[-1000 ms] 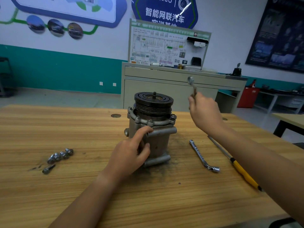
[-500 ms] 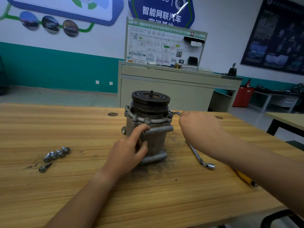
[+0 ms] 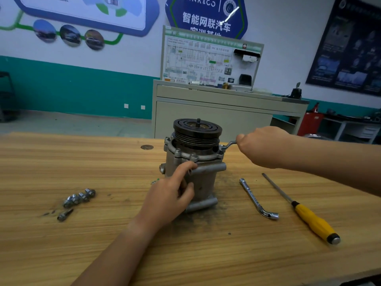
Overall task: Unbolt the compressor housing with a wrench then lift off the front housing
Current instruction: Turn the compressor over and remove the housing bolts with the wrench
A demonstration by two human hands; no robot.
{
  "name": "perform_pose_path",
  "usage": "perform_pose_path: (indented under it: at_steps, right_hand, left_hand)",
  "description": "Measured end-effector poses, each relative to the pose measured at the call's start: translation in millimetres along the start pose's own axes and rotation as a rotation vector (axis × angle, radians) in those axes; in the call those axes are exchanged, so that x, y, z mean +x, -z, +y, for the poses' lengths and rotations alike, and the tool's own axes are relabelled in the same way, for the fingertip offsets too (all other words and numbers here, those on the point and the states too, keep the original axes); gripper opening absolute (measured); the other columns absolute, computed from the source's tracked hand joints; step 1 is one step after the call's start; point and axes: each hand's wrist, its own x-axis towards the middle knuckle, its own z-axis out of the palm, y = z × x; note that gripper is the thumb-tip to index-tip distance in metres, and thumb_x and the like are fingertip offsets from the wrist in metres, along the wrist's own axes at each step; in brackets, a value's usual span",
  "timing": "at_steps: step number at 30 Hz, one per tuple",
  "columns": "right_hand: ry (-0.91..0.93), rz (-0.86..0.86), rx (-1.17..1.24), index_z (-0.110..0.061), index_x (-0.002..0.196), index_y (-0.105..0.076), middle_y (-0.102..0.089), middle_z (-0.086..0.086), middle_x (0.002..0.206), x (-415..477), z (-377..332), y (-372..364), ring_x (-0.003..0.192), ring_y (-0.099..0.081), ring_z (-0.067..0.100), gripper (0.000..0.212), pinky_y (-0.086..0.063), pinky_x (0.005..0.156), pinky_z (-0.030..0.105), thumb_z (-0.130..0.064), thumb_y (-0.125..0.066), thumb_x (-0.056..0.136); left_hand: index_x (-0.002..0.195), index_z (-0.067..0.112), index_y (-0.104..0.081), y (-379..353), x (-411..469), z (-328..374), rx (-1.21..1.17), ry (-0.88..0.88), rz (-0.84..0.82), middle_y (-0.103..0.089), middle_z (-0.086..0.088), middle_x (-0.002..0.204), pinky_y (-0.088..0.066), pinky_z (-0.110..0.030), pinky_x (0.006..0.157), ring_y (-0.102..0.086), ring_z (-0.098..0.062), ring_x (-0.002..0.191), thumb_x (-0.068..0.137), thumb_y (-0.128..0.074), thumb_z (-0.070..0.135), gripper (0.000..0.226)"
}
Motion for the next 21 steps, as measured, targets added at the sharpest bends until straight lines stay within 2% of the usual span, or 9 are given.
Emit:
perform_pose_path:
  at_steps: [2, 4, 6, 9, 12, 14, 18, 21]
  right_hand:
    - [-0.007, 0.005, 0.011, -0.005, 0.116, -0.048, -0.039, 0.000, 0.067, 11.1, 0.3, -2.7, 0.060, -0.043, 0.014, 0.025, -0.039, 0.054, 0.023, 0.000, -0.044, 0.092]
    - [-0.042, 0.039, 0.053, -0.005, 0.119, -0.049, -0.055, 0.005, 0.088, 20.4, -0.3, -6.7, 0.078, -0.053, 0.019, 0.030, -0.043, 0.065, 0.026, 0.002, -0.047, 0.090]
    - [-0.072, 0.101, 0.103, -0.005, 0.122, -0.046, -0.058, 0.009, 0.106, 29.1, 0.7, -15.8, 0.095, -0.058, 0.024, 0.033, -0.047, 0.074, 0.030, 0.002, -0.047, 0.090]
    - [-0.056, 0.241, 0.150, -0.006, 0.125, -0.042, -0.056, 0.012, 0.115, 43.9, -0.5, -31.9, 0.106, -0.054, 0.026, 0.035, -0.048, 0.084, 0.033, 0.001, -0.046, 0.091]
    - [-0.028, 0.376, 0.207, -0.006, 0.133, -0.040, -0.049, 0.011, 0.131, 56.2, -1.8, -42.6, 0.121, -0.045, 0.025, 0.040, -0.042, 0.096, 0.033, -0.002, -0.044, 0.093]
    - [-0.018, 0.435, 0.244, -0.008, 0.133, -0.040, -0.049, 0.010, 0.132, 60.3, -2.5, -48.1, 0.121, -0.046, 0.025, 0.039, -0.042, 0.094, 0.032, -0.005, -0.043, 0.095]
    - [-0.093, 0.471, 0.388, -0.009, 0.125, -0.046, -0.058, 0.009, 0.116, 60.1, -9.5, -55.6, 0.103, -0.055, 0.025, 0.029, -0.045, 0.077, 0.031, -0.009, -0.040, 0.097]
    - [-0.239, 0.571, 0.678, -0.008, 0.114, -0.047, -0.057, 0.004, 0.085, 44.0, -8.9, -49.9, 0.073, -0.054, 0.022, 0.026, -0.035, 0.058, 0.029, -0.025, -0.031, 0.101]
  left_hand:
    - [0.125, 0.026, -0.048, 0.5, -0.2, 0.0, 0.006, -0.002, -0.006, -0.052, 0.004, 0.058, -0.038, -0.026, 0.048, -0.044, -0.006, 0.046, 0.087, -0.059, 0.014, 0.040]
    - [0.125, 0.025, -0.048, 0.7, -0.5, 0.2, 0.000, -0.005, -0.008, -0.054, 0.003, 0.059, -0.038, -0.028, 0.048, -0.044, -0.005, 0.045, 0.087, -0.059, 0.014, 0.040]
    - [0.125, 0.024, -0.049, 1.0, -0.7, 0.2, 0.003, -0.006, -0.013, -0.056, 0.003, 0.060, -0.039, -0.028, 0.048, -0.044, -0.005, 0.045, 0.087, -0.058, 0.016, 0.040]
    - [0.125, 0.024, -0.048, 0.5, -0.3, -0.8, 0.014, -0.006, -0.011, -0.057, 0.002, 0.061, -0.038, -0.026, 0.047, -0.045, -0.006, 0.045, 0.087, -0.058, 0.017, 0.040]
    - [0.126, 0.027, -0.047, -0.2, -0.9, -1.2, 0.012, 0.004, -0.014, -0.057, 0.003, 0.062, -0.041, -0.027, 0.048, -0.051, -0.011, 0.051, 0.088, -0.059, 0.014, 0.042]
    - [0.125, 0.030, -0.046, -0.2, -1.6, -2.1, 0.010, 0.011, -0.014, -0.057, 0.004, 0.063, -0.041, -0.025, 0.048, -0.053, -0.011, 0.054, 0.088, -0.059, 0.014, 0.042]
    - [0.121, 0.041, -0.040, 0.1, -2.2, -2.7, -0.002, -0.006, -0.011, -0.054, 0.007, 0.062, -0.039, -0.022, 0.046, -0.054, -0.009, 0.056, 0.087, -0.060, 0.013, 0.048]
    - [0.119, 0.047, -0.034, -0.1, -0.5, -3.1, -0.005, -0.023, -0.013, -0.053, 0.009, 0.063, -0.040, -0.021, 0.045, -0.055, -0.009, 0.058, 0.087, -0.060, 0.015, 0.052]
